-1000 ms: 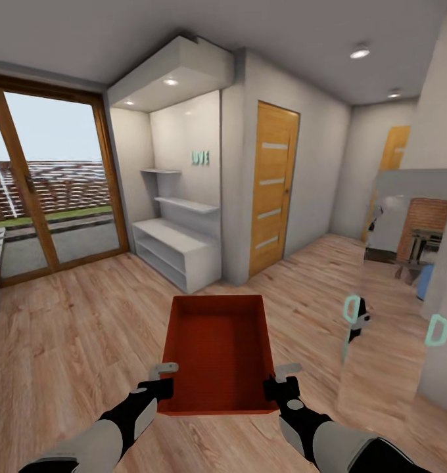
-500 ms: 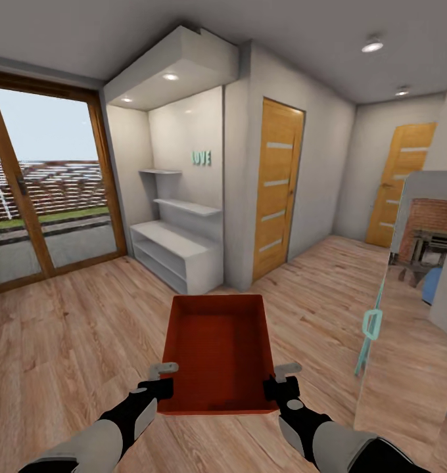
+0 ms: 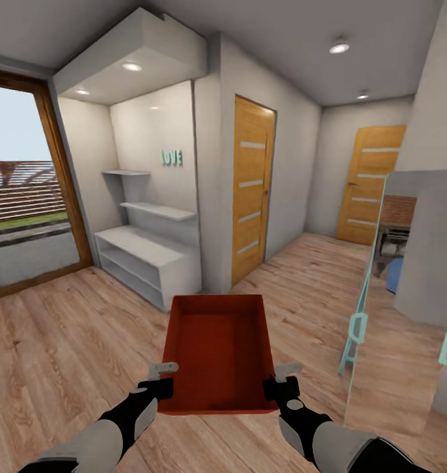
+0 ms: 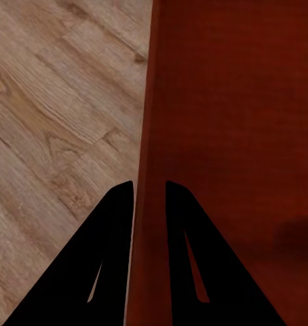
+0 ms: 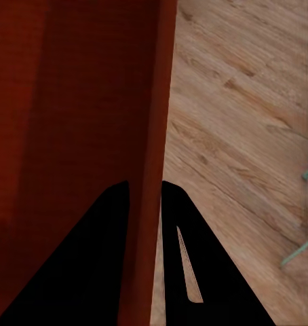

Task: Move the two storage containers from the living room to the garage. In the garage, place one container on the floor and stack the other container on top of it (either order is fine).

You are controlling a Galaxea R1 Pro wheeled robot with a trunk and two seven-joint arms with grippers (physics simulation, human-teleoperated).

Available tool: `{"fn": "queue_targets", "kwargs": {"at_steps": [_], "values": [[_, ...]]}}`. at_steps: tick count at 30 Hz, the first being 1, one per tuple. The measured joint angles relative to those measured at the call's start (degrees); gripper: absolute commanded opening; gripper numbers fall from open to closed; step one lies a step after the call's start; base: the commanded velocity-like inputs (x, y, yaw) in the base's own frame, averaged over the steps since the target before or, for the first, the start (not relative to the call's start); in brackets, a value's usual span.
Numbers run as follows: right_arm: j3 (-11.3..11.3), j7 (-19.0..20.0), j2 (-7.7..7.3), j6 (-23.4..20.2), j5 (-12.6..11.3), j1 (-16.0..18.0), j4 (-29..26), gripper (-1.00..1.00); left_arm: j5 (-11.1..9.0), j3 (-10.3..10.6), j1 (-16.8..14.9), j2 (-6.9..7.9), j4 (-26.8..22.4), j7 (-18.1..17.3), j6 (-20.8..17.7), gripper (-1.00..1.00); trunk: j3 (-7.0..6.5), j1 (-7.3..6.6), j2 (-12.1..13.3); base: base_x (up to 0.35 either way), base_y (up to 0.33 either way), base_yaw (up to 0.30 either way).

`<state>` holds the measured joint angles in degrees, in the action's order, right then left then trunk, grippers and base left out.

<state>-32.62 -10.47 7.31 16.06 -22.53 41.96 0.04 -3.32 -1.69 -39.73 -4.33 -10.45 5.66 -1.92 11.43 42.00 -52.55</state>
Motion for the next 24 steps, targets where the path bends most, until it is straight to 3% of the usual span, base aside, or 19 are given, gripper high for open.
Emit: {"fn": "queue_targets", "kwargs": {"at_steps": [8,24], "values": [[0.0,0.0,-0.03,0.1,0.0,0.0,0.0,-1.00,0.0,0.0,0.0,0.00,0.0,0.0,0.1,-1.00,-0.15,0.00,0.0,0.321,0.125,-0.258],[0.0,0.1,-0.03,0.0,0.0,0.0,0.0,-1.00,0.1,-0.1,0.0,-0.02,0.0,0.0,0.0,-1.00,-0.22,0.00,0.0,0.321,0.125,-0.014]]}}
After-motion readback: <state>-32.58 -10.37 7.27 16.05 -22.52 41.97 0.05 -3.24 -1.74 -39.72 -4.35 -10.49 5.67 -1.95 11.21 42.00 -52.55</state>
